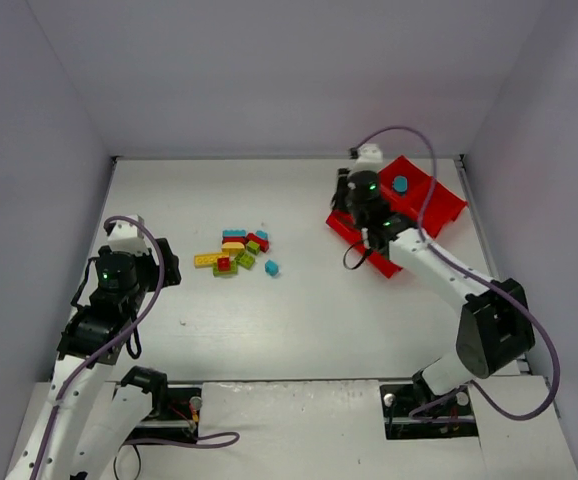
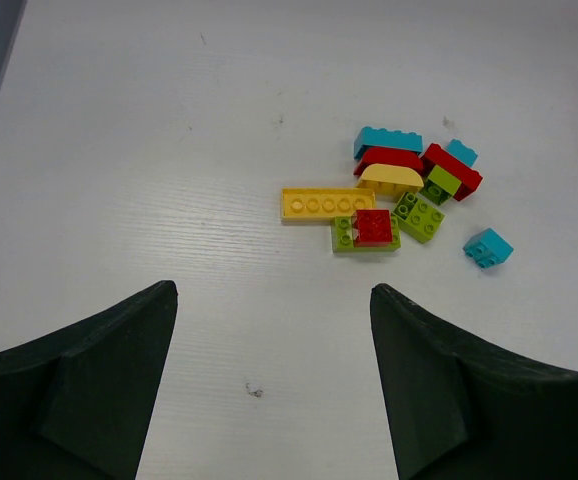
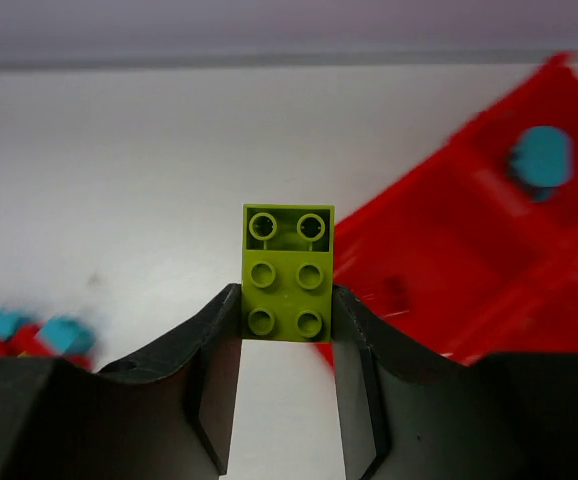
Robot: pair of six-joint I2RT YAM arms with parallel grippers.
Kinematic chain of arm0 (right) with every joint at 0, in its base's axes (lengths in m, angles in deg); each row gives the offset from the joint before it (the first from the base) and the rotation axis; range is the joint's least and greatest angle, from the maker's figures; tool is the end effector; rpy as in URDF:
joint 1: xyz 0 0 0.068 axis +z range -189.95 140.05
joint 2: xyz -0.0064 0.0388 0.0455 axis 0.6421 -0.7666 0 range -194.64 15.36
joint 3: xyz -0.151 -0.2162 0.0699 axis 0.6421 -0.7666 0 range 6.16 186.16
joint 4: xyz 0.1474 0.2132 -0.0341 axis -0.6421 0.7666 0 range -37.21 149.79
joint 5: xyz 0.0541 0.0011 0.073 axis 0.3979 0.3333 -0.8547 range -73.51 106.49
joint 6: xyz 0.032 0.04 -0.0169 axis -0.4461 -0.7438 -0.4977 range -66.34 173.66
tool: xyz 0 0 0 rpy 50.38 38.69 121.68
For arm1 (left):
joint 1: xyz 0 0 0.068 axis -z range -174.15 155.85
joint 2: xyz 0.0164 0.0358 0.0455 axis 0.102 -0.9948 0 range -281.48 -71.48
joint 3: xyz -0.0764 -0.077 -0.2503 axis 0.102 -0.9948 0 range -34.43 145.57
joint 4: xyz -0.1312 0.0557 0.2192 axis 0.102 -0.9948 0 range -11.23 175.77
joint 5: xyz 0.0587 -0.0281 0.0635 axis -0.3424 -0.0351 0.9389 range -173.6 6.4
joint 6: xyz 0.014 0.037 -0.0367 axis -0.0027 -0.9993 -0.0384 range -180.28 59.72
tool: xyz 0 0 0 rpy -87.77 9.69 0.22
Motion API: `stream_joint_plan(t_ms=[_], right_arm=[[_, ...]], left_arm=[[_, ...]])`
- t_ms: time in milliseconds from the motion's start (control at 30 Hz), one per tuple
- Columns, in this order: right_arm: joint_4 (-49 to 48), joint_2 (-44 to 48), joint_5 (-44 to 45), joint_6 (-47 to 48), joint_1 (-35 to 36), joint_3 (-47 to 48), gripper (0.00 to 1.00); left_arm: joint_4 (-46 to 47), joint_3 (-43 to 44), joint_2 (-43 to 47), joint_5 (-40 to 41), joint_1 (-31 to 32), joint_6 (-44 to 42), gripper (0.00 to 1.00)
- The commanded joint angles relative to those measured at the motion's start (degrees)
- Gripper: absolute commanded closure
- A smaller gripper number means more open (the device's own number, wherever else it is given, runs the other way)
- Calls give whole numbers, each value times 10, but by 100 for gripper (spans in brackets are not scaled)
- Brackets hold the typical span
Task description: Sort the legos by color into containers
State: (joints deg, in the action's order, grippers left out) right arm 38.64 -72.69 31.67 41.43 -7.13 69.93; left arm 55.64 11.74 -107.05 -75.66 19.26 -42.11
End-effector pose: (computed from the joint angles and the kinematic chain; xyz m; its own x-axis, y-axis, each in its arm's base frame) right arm 0.3123 0.1903 0.3122 -0.2093 0.1083 -0.9718 -0.2681 0.9494 0.1635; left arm 0.1354 -0.0272 0.3345 -0.3412 -0.2363 -0.9098 -0.0037 0.9682 -0.2501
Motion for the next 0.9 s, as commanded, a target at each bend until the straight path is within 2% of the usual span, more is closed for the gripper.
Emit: stream_joint_plan(t_ms=[0, 133, 267, 433, 533, 800, 867], right_arm=[[2, 37, 14, 26, -118, -9, 100], [1, 32, 2, 25, -228, -10, 100], [-11, 5, -16, 12, -305, 6, 100], [-12, -62, -23, 6, -362, 39, 100], [-11, -98, -36, 5, -389, 56, 96], [-3, -166, -55, 21, -405, 90, 69], [-2, -165, -65, 26, -405, 102, 58]], left_arm=[[25, 17, -3, 3, -2, 0, 28], [25, 17, -2, 3, -2, 0, 28], [25, 17, -3, 2, -2, 0, 29], [24, 17, -3, 1, -1, 0, 29], [25, 17, -5, 1, -1, 0, 28], [24, 18, -6, -1, -1, -1, 28], [24, 18, -6, -1, -1, -1, 28]])
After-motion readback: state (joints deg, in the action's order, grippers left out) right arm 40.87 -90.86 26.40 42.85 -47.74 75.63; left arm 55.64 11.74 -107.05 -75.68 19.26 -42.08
